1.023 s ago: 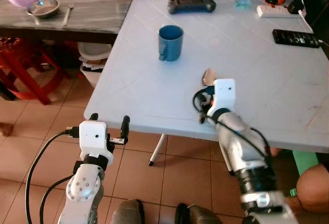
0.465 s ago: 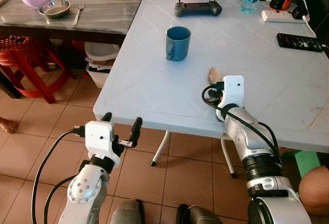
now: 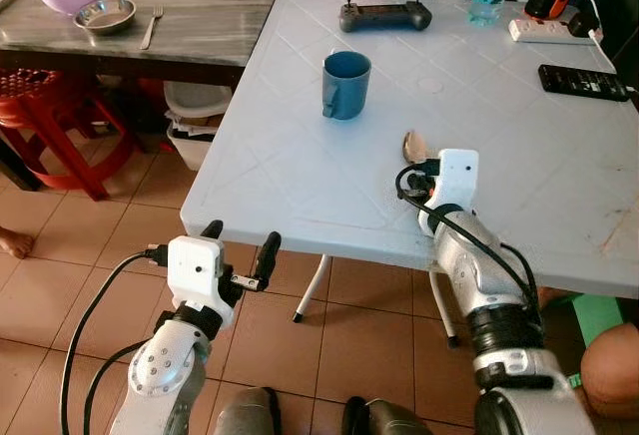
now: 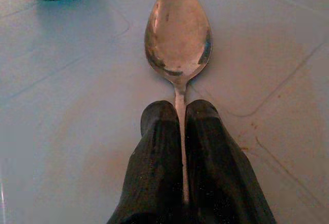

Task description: Setting the table

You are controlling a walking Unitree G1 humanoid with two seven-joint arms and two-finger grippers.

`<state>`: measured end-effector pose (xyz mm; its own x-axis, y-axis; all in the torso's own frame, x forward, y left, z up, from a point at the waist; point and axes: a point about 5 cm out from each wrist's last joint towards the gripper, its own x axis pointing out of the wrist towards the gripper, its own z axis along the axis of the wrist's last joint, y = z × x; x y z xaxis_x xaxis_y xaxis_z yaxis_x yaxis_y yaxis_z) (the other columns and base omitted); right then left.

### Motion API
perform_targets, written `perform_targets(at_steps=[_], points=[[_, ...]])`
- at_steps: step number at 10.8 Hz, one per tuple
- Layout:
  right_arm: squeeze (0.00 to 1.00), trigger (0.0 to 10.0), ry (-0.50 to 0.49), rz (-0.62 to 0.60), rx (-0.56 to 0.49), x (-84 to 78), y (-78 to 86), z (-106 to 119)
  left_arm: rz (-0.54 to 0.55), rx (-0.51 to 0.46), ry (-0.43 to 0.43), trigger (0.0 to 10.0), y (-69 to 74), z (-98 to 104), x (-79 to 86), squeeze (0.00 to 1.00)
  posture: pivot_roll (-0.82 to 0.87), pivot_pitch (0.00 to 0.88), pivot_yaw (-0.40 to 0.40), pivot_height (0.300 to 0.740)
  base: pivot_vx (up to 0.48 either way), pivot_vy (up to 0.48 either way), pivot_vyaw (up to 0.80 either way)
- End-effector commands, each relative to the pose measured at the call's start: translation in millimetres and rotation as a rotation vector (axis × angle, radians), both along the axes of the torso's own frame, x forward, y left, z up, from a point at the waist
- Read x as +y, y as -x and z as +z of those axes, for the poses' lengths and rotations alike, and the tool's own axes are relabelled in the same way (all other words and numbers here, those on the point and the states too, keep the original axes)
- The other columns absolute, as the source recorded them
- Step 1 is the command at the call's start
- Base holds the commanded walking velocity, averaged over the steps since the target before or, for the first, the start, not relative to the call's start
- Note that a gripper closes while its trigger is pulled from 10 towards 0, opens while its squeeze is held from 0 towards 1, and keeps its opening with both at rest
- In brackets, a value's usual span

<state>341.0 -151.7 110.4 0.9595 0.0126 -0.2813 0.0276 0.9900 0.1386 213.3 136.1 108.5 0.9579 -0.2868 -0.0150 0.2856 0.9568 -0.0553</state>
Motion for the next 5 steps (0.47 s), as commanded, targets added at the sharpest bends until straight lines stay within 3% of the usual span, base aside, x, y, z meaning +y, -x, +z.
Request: perform_targets(at_steps=[1,3,5], points=[[0.0,0.0,-0.042,-0.032,0.158,-0.9,14.4,-32,0.02,0.007,-0.03,10.0,-0.2,-1,3.0,0.0,0.13,0.146,0.04,0.74,0.0,0.0,0.0],[0.0,0.0,-0.094,-0.009,0.049,13.9,13.8,-8,0.128,0.014,-0.072,10.0,-6.2,-4,13.9,0.0,0.13,0.144,0.038,0.74,0.0,0.0,0.0],[0.0,0.0,-0.148,0.086,0.008,31.1,17.9,4,0.18,0.002,-0.108,10.0,-12.1,-5,17.6,0.0,0.1,0.126,0.047,0.74,0.0,0.48,0.0]])
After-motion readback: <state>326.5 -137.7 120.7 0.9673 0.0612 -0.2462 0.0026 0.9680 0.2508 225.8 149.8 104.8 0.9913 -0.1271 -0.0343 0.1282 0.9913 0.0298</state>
